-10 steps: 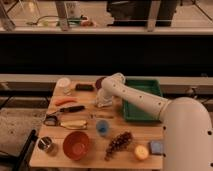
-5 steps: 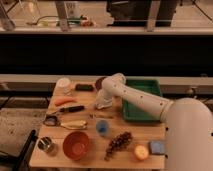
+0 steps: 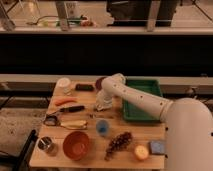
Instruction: Wipe table surface with towel
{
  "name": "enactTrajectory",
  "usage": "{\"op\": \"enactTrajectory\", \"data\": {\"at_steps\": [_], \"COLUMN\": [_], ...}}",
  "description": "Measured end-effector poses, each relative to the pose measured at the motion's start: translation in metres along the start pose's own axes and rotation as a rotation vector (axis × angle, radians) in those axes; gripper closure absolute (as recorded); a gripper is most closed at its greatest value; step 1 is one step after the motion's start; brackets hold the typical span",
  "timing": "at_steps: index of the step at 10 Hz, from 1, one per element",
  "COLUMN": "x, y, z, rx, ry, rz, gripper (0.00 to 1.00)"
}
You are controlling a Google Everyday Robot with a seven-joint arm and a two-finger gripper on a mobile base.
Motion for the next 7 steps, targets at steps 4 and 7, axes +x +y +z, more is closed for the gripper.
{"op": "enactTrajectory", "data": {"at_steps": [4, 7], "x": [0.017, 0.031], "y": [0.02, 0.03], "z": [-0.011, -0.015], "rx": [-0.011, -0.011], "ry": [0.005, 0.022], "rz": [0.03, 0.064], "gripper": [1.0, 1.0]}}
